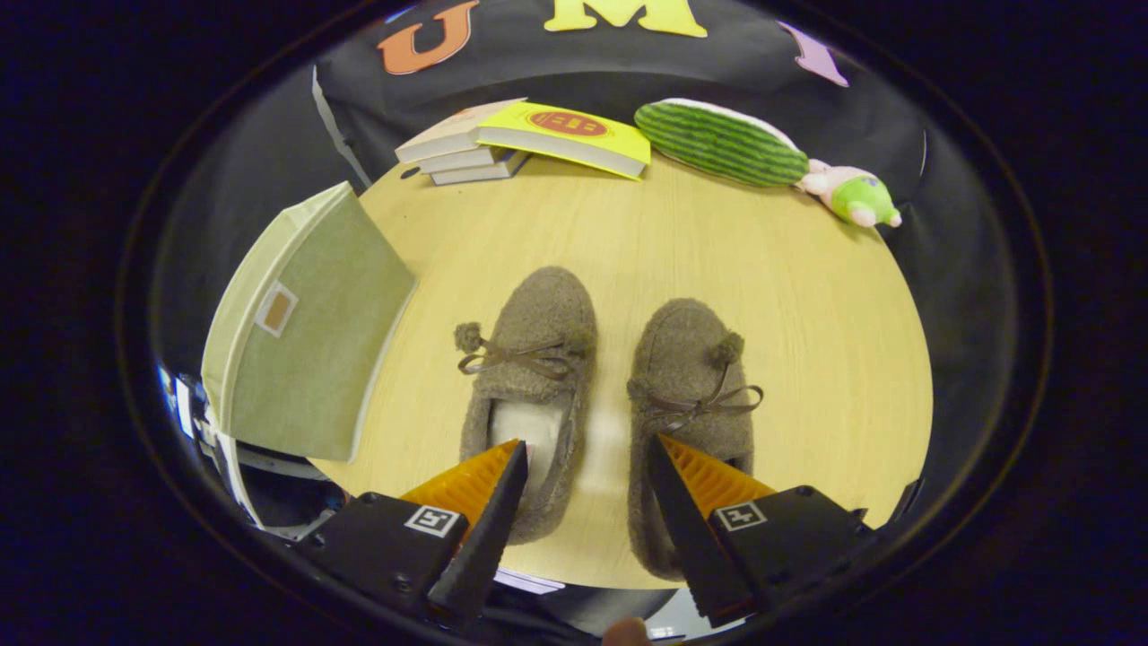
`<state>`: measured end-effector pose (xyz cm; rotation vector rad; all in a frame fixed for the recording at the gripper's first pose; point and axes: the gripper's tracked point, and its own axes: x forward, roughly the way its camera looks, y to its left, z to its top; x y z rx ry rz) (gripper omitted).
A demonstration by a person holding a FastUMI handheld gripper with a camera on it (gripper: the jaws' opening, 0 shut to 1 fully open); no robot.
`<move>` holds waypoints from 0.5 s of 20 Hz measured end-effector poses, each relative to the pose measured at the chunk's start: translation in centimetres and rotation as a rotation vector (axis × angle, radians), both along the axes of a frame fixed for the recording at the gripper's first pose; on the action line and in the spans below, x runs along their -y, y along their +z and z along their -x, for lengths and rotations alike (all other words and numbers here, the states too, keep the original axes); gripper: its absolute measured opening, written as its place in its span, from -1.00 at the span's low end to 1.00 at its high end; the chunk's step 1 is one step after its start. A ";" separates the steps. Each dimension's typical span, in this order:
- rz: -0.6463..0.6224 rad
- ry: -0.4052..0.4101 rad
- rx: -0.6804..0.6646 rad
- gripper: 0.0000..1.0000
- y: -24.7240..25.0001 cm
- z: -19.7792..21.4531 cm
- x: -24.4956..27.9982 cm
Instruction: Open the storage box then place both shoes into the box .Put the left shoe in first, then the right shoe, with the right side of both shoes facing outward in a uniform manner.
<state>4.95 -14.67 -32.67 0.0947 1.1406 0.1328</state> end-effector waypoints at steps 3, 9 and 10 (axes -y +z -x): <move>-0.007 0.006 -0.013 0.73 -0.1 -0.1 -0.4; -0.011 0.013 -0.030 0.51 0.2 0.3 -1.5; -0.017 0.007 -0.039 0.49 0.0 0.4 -1.6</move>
